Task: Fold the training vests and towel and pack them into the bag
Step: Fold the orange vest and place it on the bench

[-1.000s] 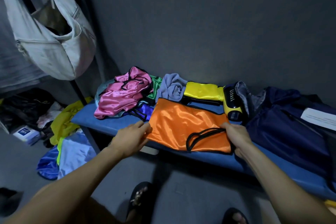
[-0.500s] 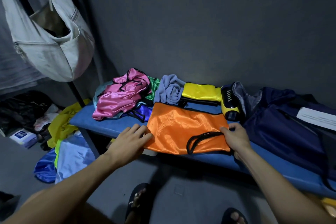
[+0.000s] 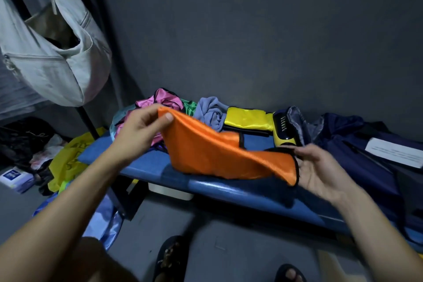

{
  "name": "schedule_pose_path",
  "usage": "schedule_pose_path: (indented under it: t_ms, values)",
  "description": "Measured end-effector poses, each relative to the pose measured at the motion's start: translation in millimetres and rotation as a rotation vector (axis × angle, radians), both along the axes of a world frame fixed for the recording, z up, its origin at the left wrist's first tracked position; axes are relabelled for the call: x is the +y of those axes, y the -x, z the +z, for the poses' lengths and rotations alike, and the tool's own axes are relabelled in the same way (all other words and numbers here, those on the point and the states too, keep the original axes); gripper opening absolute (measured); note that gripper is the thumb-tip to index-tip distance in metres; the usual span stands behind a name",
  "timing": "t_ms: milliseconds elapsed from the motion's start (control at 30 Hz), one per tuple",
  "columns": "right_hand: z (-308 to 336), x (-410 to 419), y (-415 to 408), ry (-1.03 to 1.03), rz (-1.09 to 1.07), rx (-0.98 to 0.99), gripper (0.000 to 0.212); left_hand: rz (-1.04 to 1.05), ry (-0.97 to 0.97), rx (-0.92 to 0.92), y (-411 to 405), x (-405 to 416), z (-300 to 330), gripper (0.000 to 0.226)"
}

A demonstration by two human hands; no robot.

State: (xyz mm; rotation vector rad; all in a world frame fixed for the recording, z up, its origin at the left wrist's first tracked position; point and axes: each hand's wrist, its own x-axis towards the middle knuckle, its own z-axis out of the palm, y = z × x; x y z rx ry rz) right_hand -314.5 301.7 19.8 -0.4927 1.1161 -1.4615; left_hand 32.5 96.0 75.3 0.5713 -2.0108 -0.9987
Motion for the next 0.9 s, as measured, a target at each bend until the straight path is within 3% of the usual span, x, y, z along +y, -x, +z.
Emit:
schedule_pose_path:
  t_ms: [67, 133, 200, 333, 467, 667, 733, 767, 900]
  values:
    - [10, 11, 0, 0.053, 0.104, 0.013, 0.032, 0.022, -0.091, 0.081, 8, -5, 20, 0.018]
    - [12, 12, -6, -0.026, 0.154, 0.212, 0.027, 0.051, -0.21, 0.089, 18, -15, 24, 0.025]
    - [4, 3, -12, -0.175, 0.152, 0.415, 0.006, 0.088, -0.316, 0.018, 35, -28, 16, 0.025]
    - [-34, -34, -10, -0.404, -0.086, 0.647, 0.027, 0.276, -0.432, -0.253, 71, -67, -34, 0.021]
    - [-50, -57, -8, -0.382, -0.153, 0.754, 0.042, 0.4, -0.452, -0.393, 91, -90, -77, 0.024]
    - [-64, -75, -4, -0.426, -0.285, 0.574, 0.027, 0.52, -0.418, -0.346, 107, -111, -98, 0.026]
    - [-73, -79, 1, -0.485, -0.319, 0.454, 0.053, 0.545, -0.369, -0.419, 112, -114, -102, 0.029]
    - [-73, -80, 1, -0.498, -0.334, 0.417, 0.055, 0.552, -0.347, -0.459, 114, -115, -106, 0.028]
    - [-72, -85, 4, -0.492, -0.321, 0.403, 0.036, 0.556, -0.28, -0.591, 119, -115, -116, 0.025]
